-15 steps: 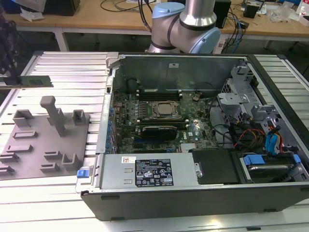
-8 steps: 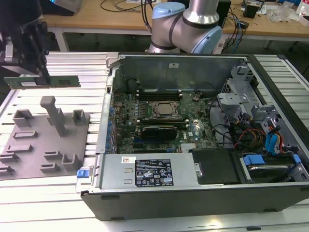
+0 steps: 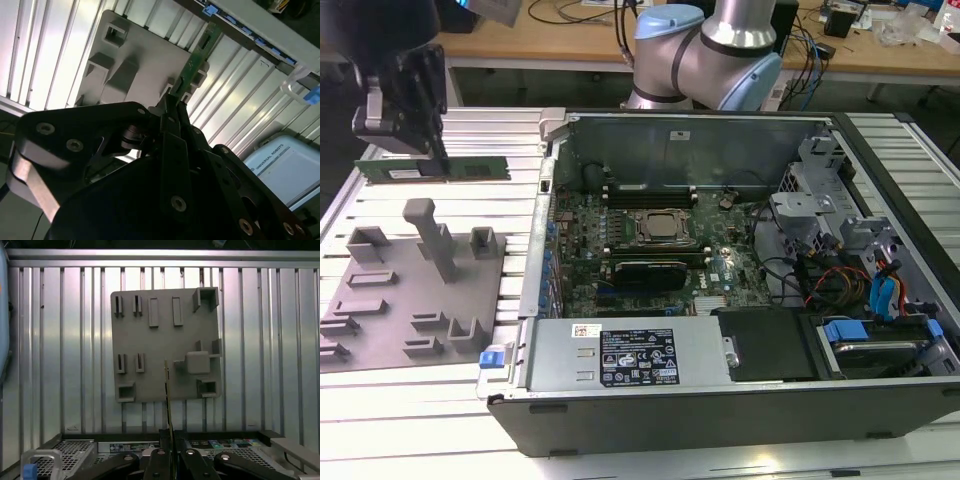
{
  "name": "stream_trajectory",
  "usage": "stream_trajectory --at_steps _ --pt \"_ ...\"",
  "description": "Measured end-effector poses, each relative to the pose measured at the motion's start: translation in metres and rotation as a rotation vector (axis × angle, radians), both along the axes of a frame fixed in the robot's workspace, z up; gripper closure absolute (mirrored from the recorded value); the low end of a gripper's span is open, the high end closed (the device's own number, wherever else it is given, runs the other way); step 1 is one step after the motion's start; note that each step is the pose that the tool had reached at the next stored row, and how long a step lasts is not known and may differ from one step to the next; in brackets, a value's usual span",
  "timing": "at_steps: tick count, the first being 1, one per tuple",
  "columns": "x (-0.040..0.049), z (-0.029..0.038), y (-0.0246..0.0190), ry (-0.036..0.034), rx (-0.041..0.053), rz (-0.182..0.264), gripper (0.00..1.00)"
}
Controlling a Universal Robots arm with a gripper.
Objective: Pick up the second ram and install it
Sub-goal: 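Pick up the second ram and move it above second insertion slot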
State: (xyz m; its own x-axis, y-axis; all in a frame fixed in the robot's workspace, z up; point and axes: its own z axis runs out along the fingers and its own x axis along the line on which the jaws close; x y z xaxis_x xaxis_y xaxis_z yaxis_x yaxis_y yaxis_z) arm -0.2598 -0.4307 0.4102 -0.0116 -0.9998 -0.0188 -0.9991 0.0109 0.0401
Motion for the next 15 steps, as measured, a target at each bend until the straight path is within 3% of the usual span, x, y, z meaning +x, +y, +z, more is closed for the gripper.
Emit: stream_trajectory --at_steps 10,15 --pt "0.0331 0.0000 0.0001 0.0006 0.0000 0.000 0.86" --pt "0.0558 0.0000 0.0001 0.0012 -0.0001 0.000 0.86"
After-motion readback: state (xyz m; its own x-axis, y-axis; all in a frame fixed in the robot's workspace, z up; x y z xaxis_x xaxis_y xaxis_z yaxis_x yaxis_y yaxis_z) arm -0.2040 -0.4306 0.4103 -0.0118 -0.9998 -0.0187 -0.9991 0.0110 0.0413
